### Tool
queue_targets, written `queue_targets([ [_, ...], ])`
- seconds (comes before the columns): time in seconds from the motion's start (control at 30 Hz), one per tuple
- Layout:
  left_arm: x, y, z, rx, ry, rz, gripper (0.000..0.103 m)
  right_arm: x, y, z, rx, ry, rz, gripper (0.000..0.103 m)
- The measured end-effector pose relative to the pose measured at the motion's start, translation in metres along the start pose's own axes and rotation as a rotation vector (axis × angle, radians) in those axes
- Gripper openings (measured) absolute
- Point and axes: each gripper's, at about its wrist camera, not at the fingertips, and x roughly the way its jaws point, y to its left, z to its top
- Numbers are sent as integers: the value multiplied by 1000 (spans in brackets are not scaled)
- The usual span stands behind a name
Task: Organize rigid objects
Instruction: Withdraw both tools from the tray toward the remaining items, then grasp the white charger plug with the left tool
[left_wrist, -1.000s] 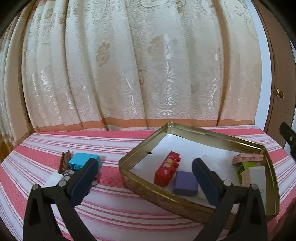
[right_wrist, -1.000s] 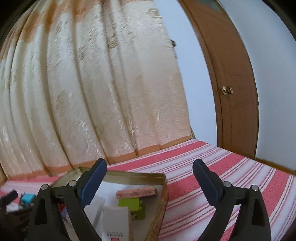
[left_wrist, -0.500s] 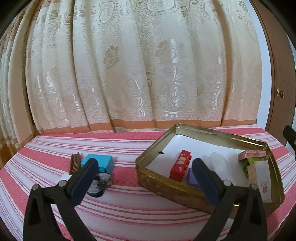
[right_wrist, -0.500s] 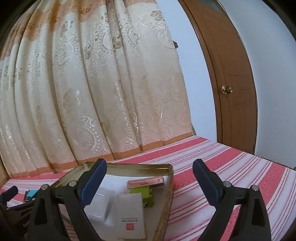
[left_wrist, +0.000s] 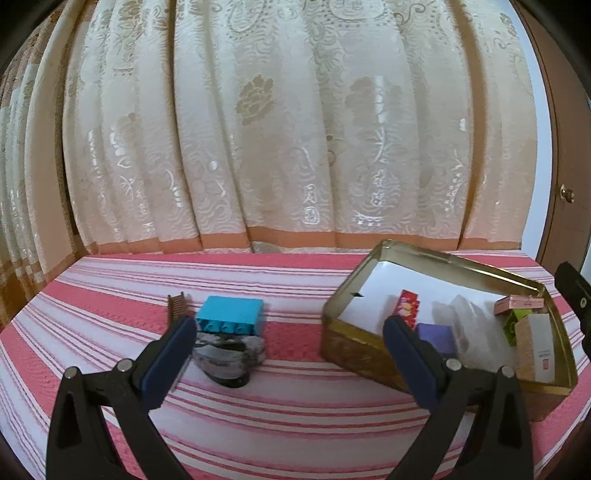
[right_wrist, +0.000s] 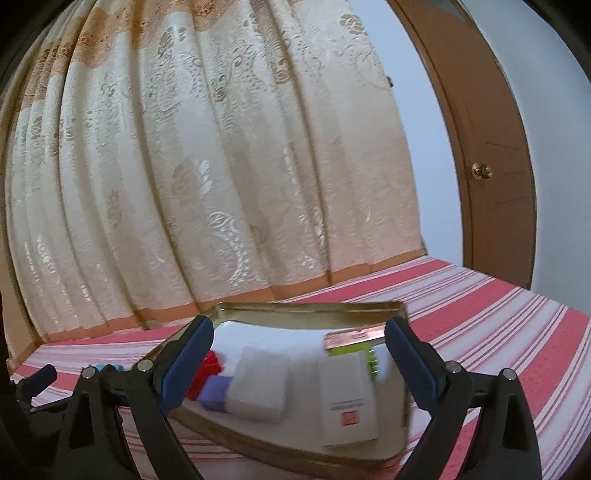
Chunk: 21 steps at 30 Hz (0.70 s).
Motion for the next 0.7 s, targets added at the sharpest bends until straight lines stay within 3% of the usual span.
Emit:
queue_targets([
  [0.7, 18, 93, 1, -49, 57, 88, 102, 5, 85, -18, -53, 53, 97, 96],
])
